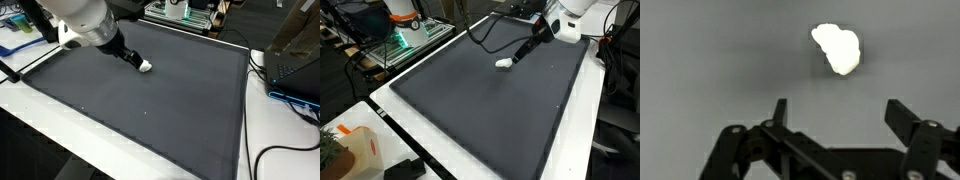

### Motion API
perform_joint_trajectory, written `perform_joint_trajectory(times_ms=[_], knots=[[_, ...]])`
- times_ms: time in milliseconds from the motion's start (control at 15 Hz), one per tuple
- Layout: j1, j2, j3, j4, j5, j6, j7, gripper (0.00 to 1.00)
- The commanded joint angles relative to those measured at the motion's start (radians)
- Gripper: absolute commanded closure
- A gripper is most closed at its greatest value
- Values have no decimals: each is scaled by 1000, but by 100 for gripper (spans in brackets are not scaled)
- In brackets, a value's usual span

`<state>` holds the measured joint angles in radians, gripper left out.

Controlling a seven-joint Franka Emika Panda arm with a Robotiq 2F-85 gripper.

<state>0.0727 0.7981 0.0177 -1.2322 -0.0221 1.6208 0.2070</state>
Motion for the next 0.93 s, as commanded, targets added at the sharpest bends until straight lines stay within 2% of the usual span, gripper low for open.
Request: perform_joint_trajectory(times_ms=[0,867], knots=[[6,7,-11,10,7,-4,-3,0],[-11,151,5,169,51,-124,-66,0]])
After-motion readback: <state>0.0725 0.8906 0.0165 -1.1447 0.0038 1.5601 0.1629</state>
